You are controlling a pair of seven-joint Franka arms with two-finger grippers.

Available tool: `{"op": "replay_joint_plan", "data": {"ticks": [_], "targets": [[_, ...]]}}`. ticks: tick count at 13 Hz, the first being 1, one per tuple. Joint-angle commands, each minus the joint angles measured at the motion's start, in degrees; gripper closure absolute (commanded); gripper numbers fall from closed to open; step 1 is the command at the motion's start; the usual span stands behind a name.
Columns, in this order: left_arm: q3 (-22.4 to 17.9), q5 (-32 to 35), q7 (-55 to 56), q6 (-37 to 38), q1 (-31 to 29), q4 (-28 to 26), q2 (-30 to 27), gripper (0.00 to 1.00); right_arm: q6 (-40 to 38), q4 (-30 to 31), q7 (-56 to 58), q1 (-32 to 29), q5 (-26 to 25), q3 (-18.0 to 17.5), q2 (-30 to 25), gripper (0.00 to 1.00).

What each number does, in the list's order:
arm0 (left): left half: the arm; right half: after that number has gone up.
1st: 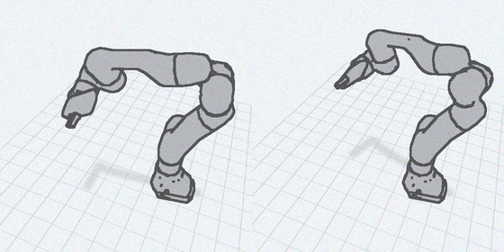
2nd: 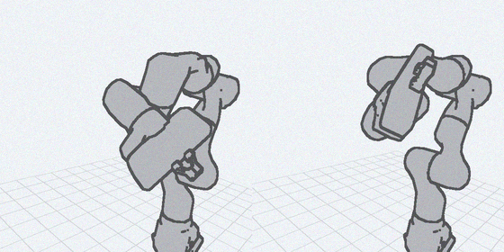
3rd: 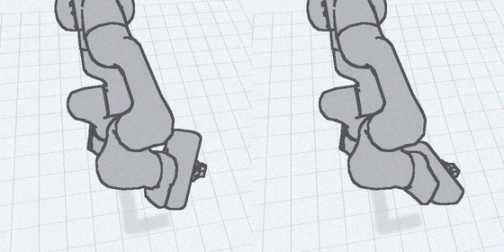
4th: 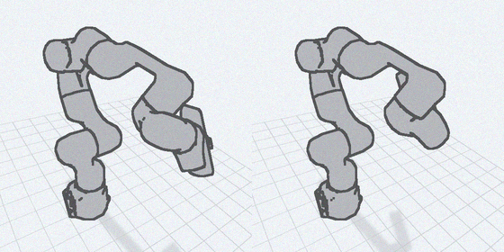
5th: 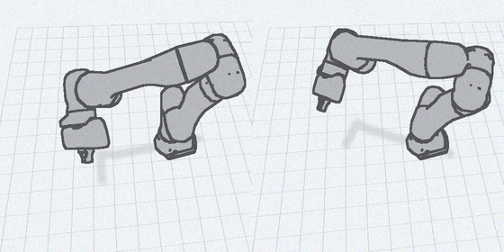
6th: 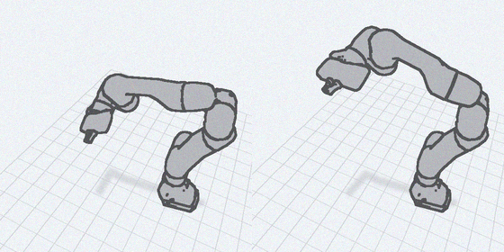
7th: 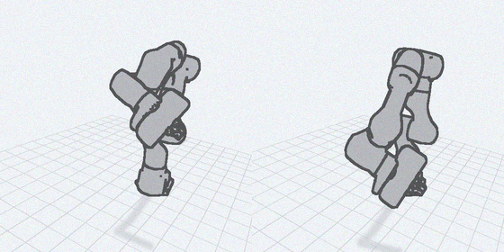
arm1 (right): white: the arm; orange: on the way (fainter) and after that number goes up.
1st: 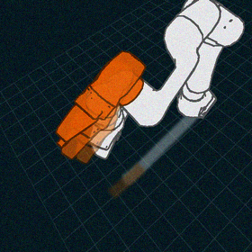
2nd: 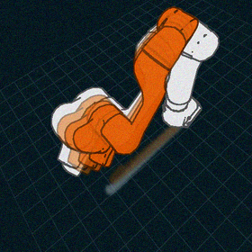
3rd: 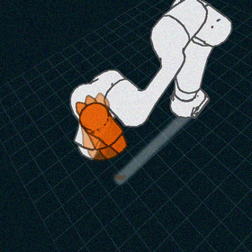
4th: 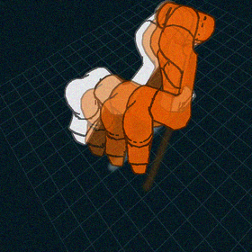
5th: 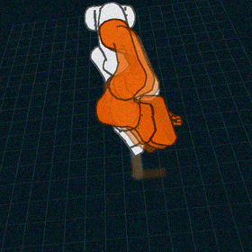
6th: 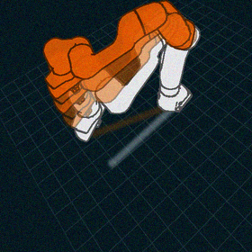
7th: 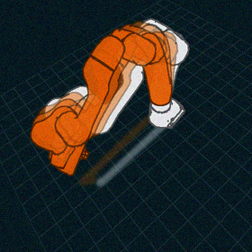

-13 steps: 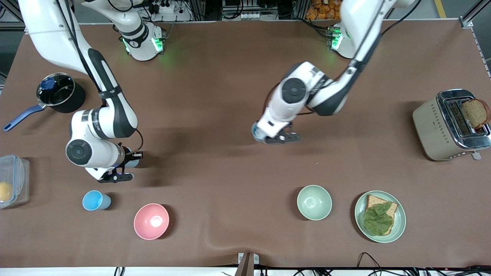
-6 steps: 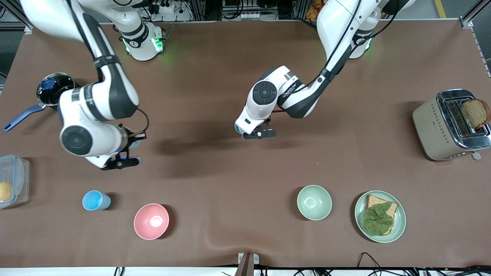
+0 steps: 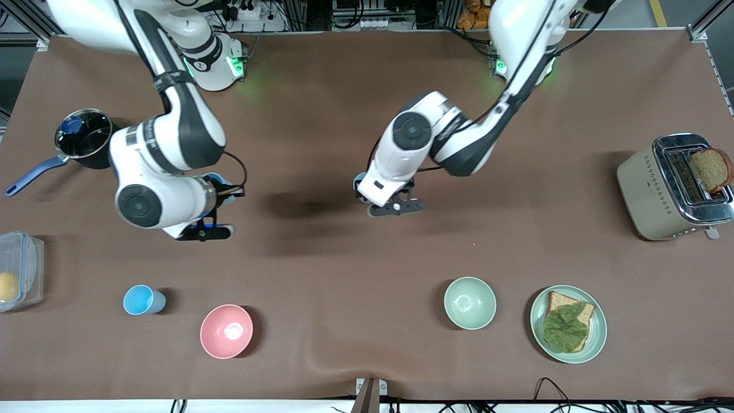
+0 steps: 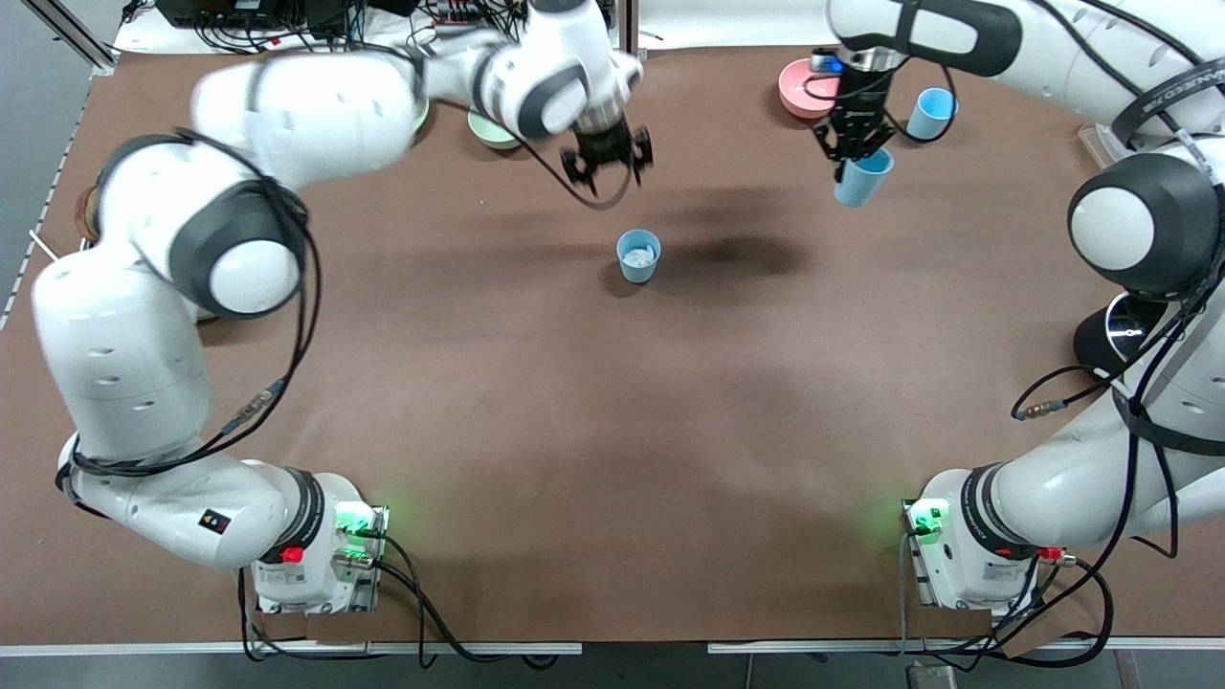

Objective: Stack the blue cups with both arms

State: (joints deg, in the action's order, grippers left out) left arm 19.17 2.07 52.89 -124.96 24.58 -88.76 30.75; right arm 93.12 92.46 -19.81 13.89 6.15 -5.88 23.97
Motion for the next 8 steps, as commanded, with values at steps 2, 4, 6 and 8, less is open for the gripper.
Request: {"op": "replay_joint_plan", "data": {"ticks": [2, 4, 6, 8], "targets": [[0.16, -0.4, -5.65, 6.38, -8.64, -1.59, -11.48, 0.0, 7.75, -2.46, -22.51, 12.64, 0.78, 0.43, -0.25, 1.0], [0.25, -0.66, -13.91, 11.55, -14.0, -1.59, -14.65, 0.0, 13.47, -2.55, -25.44, 17.46, 0.7, 0.43, 0.37, 1.0], [0.34, -0.84, -21.03, 19.01, -19.63, -1.59, -17.2, 0.0, 16.56, -6.12, -30.26, 22.48, 0.35, 0.43, 4.47, 1.0], [0.17, -1.01, -24.57, 22.91, -25.34, -1.59, -20.79, 0.0, 16.57, -13.24, -36.94, 26.26, -0.26, 0.69, 11.15, 1.0]]}}
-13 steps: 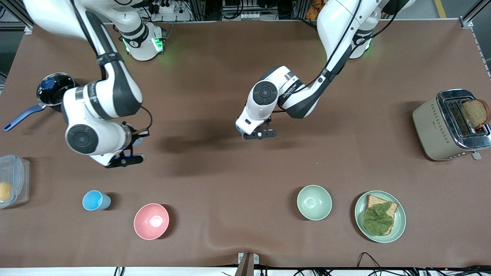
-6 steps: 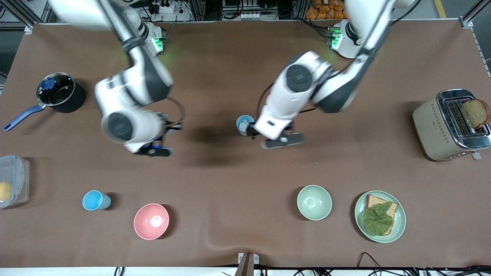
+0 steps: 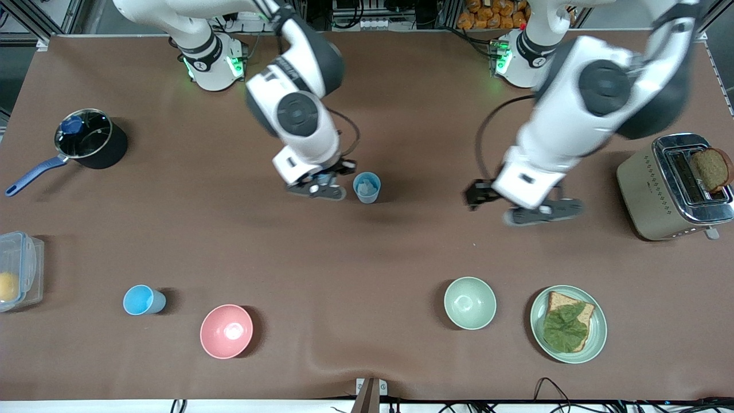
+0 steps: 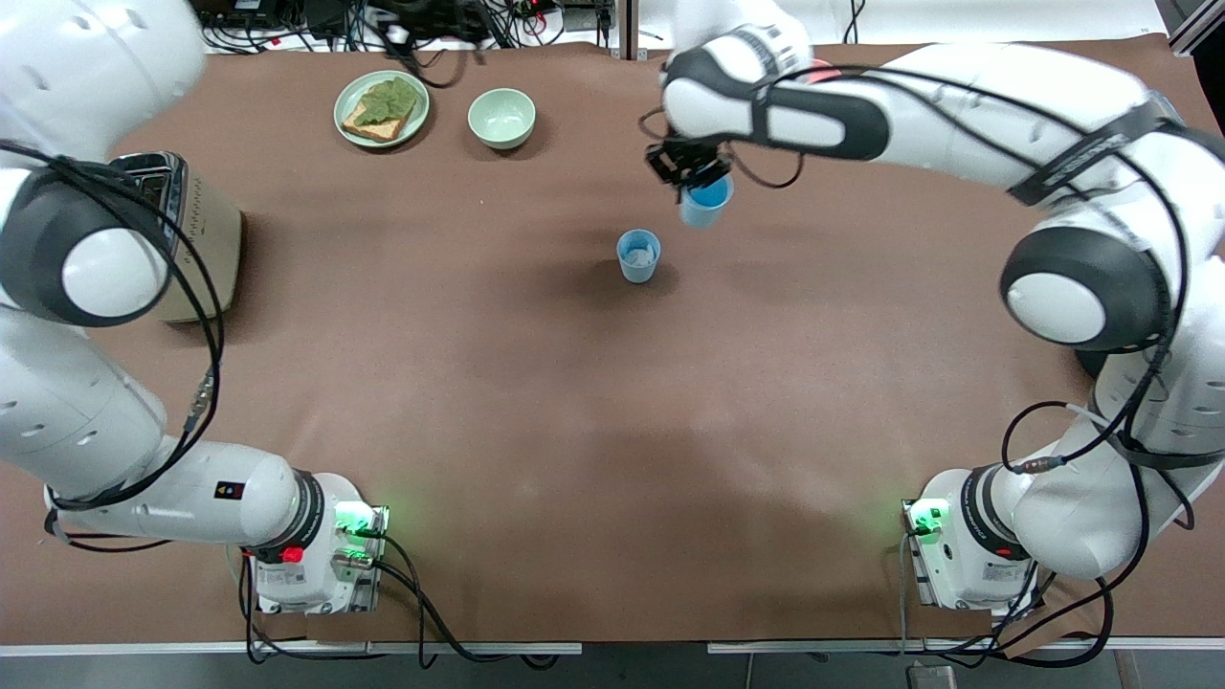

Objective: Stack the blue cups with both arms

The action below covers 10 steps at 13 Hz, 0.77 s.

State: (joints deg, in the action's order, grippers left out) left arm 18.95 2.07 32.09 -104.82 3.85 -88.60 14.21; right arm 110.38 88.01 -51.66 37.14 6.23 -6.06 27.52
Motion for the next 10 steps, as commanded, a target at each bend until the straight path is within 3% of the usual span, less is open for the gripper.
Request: {"op": "replay_joint_plan", "data": {"ticks": [1, 10], "targets": [[0.56, -0.93, -6.23, 3.3, -6.82, -1.83, -5.58, 0.0, -0.6, -10.9, -6.86, 3.72, -0.42, 0.97, 9.64, 1.0], [0.3, -0.31, -18.03, 11.83, -18.42, -1.22, -12.18, 0.0, 3.97, -12.6, -11.87, 5.13, 0.19, 0.97, 14.23, 1.0]]}}
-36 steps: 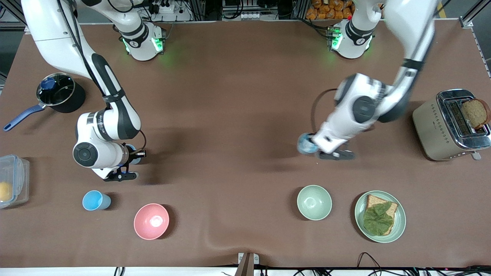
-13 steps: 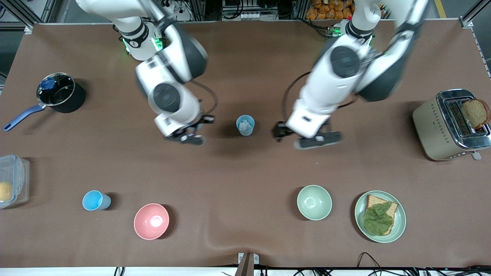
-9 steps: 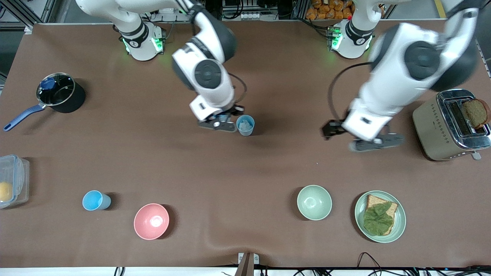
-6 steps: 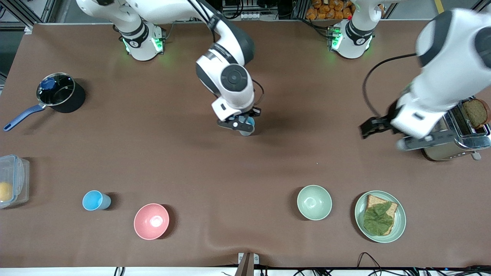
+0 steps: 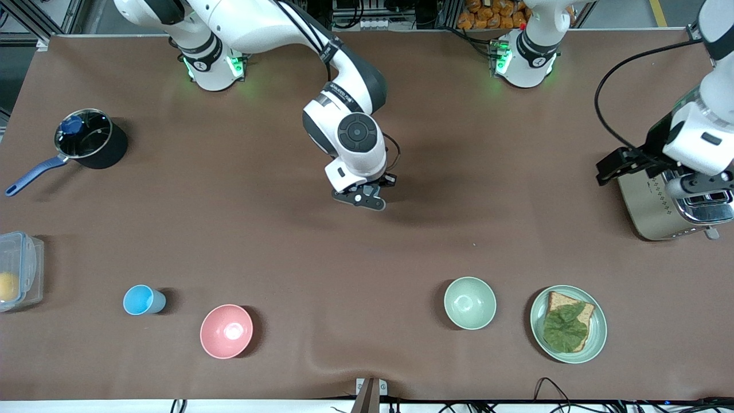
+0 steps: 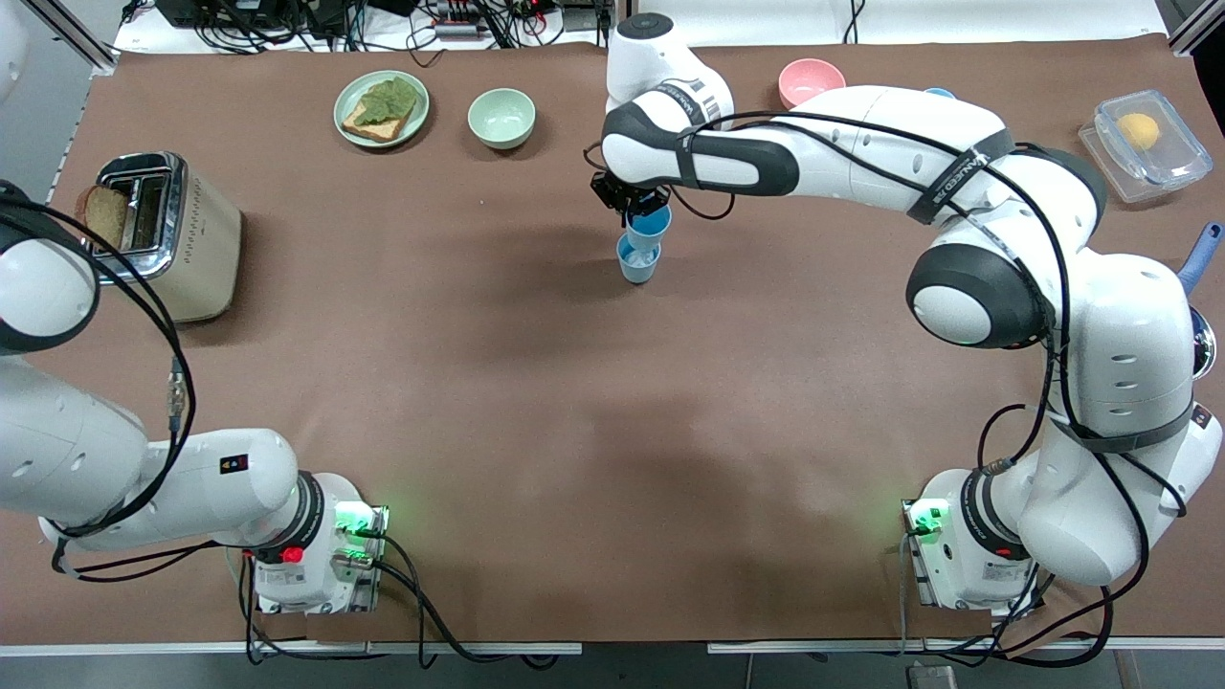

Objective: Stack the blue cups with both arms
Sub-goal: 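Open the right gripper and lift it away from the stacked cups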

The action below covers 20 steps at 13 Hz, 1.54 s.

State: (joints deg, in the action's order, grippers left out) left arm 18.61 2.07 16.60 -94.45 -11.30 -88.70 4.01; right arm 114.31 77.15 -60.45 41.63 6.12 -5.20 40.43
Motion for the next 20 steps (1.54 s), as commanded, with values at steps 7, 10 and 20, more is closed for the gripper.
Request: {"op": "replay_joint_plan", "data": {"ticks": [7, 10, 20], "targets": [[0.37, -0.31, -12.37, 7.0, -4.17, 5.29, -1.81, 0.0, 0.04, -1.39, -3.89, 2.14, -0.5, 0.45, 1.14, 0.0], [-2.59, -0.31, -13.43, 6.82, -2.17, 5.03, -2.77, 0.0, -0.84, -1.39, 0.39, -1.97, -0.5, 0.46, -0.52, 0.0], [-15.26, -0.4, -12.47, 4.1, 12.25, -2.79, -8.23, 0.0, -11.91, 19.79, 44.17, -32.19, -1.29, 0.46, -28.46, 0.0]]}}
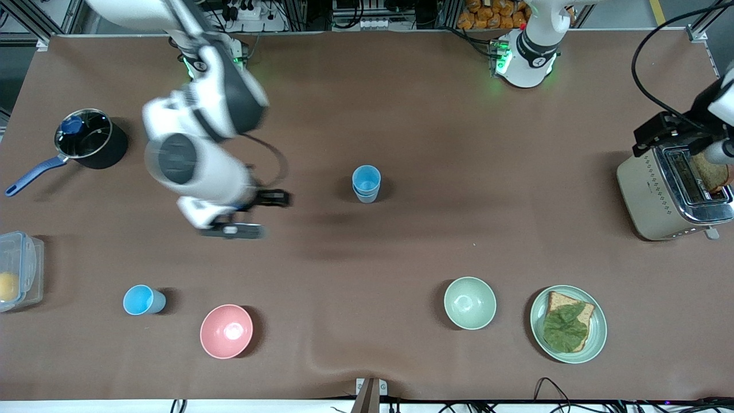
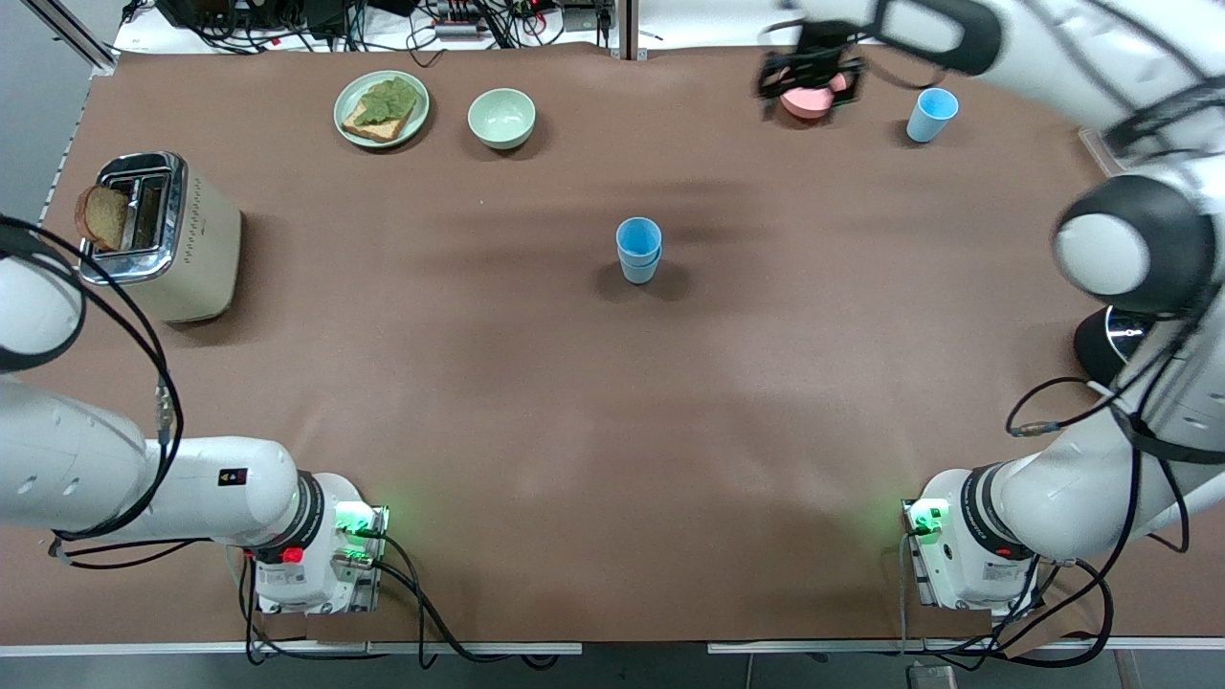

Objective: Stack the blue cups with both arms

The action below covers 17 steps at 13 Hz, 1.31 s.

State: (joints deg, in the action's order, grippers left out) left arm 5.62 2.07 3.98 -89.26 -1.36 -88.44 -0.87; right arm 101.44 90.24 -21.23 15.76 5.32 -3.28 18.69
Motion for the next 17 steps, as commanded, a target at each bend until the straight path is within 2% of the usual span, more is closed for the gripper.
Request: {"op": "replay_joint_plan", "data": {"ticks": [1, 2, 4, 5, 7, 10, 14, 17], "targets": [[-3.84, -0.4, -0.11, -0.4, 2.59, -2.62, -3.35, 0.0, 0.0, 6.09, 6.45, -8.53, -0.49, -1.47, -7.7, 0.0], [-4.9, -0.75, -1.07, 0.74, 3.11, -2.79, -3.96, 0.0, -0.36, 5.21, 8.55, -10.12, -0.49, -1.47, -8.23, 0.0], [-10.26, -1.45, -1.08, 0.75, 6.79, -3.23, -3.97, 0.0, -2.11, 5.03, 15.74, -13.28, -0.66, -1.38, -9.81, 0.0], [-10.54, -1.54, -0.56, 0.75, 7.24, -3.23, -3.79, 0.0, -4.03, 4.42, 20.47, -15.82, -0.75, -1.38, -11.38, 0.0], [-10.63, -1.54, -0.21, 0.49, 7.51, -3.23, -3.7, 0.0, -9.92, 3.01, 28.76, -20.57, -2.41, -1.38, -14.28, 0.0], [-9.84, -1.02, 2.77, 0.31, 9.09, -3.23, -2.48, 0.0, -13.0, 2.83, 28.87, -21.38, -7.59, -1.91, -17.46, 0.0], [-6.5, -0.14, 2.26, 0.75, 9.62, -2.53, -2.39, 0.0, -17.75, -1.82, 30.19, -23.05, -7.6, -2.0, -17.81, 0.0], [-6.67, 0.31, 1.91, 0.84, 9.01, -1.3, -2.3, 0.0, -17.77, -2.61, 32.12, -23.05, -7.52, -1.73, -17.82, 0.0]]}}
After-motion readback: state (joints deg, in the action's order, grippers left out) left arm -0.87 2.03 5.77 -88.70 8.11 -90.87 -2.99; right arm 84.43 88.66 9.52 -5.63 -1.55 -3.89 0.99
